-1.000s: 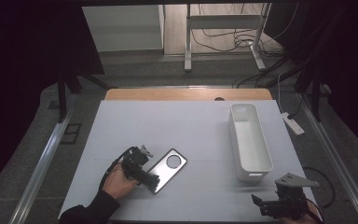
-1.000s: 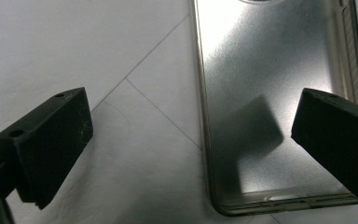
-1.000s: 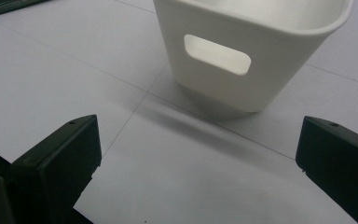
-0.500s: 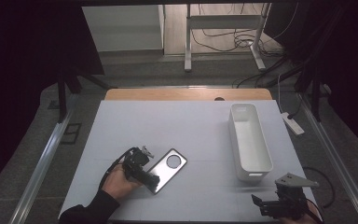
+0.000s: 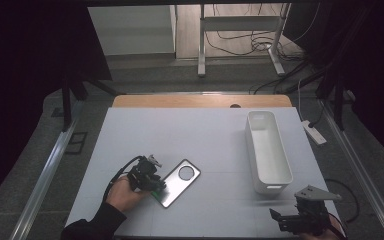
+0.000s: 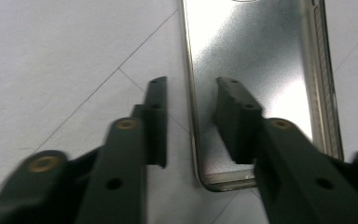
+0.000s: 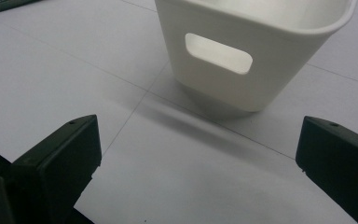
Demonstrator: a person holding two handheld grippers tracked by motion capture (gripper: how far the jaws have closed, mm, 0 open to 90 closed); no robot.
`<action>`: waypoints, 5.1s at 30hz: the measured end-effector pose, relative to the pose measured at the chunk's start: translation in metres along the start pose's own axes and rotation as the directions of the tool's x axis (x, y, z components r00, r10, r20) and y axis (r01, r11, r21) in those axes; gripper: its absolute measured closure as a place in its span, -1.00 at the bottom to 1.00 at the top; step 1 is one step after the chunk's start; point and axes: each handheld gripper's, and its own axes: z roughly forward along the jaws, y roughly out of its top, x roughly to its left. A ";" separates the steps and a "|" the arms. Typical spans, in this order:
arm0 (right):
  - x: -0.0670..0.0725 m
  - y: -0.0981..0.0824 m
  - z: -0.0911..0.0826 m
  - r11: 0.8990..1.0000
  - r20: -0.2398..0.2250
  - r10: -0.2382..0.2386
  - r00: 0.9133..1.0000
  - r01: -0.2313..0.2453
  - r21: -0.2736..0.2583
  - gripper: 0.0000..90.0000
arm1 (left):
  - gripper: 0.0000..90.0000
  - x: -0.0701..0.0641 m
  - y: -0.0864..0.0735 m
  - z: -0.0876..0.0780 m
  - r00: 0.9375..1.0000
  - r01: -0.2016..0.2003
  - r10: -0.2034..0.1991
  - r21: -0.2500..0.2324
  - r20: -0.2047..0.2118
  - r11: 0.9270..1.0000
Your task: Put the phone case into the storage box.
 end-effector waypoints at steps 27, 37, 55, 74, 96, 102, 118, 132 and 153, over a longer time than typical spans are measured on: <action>0.000 0.000 -0.001 1.000 0.002 0.003 1.000 -0.003 -0.007 -0.99 | 0.98 -0.004 -0.008 -0.009 1.000 0.014 -0.015 -0.109 -0.007 0.994; -0.001 0.000 -0.002 1.000 -0.004 0.005 1.000 -0.006 -0.017 -1.00 | 0.98 -0.007 -0.016 -0.016 1.000 0.022 -0.022 -0.178 -0.002 0.984; -0.002 0.000 -0.003 0.999 -0.037 0.006 0.999 -0.008 -0.037 -1.00 | 0.98 -0.025 -0.033 -0.035 0.998 0.016 -0.035 -0.316 -0.054 0.949; 0.006 0.017 -0.010 0.993 -0.200 -0.026 0.979 0.003 -0.116 -1.00 | 0.98 -0.035 -0.048 -0.051 0.995 0.044 -0.077 -0.427 -0.062 0.903; 0.026 0.048 0.004 0.994 -0.346 -0.058 0.937 0.022 -0.107 -1.00 | 0.98 -0.045 -0.043 -0.052 0.995 0.033 -0.077 -0.485 -0.071 0.874; 0.032 0.058 0.008 0.992 -0.363 -0.077 0.928 0.037 -0.117 -1.00 | 0.98 -0.046 -0.042 -0.051 0.995 0.028 -0.075 -0.507 -0.073 0.861; 0.043 0.083 0.030 0.991 -0.384 -0.108 0.917 0.070 -0.113 -1.00 | 0.98 -0.052 -0.035 -0.042 0.995 0.013 -0.062 -0.534 -0.075 0.845; 0.065 0.101 0.065 0.994 -0.443 -0.105 0.890 0.077 -0.080 -1.00 | 0.98 -0.053 -0.033 -0.040 0.996 0.024 -0.066 -0.553 -0.056 0.833; 0.092 0.117 0.089 0.996 -0.494 -0.086 0.865 0.063 -0.063 -1.00 | 0.98 -0.057 -0.026 -0.037 0.998 0.033 -0.061 -0.563 -0.030 0.826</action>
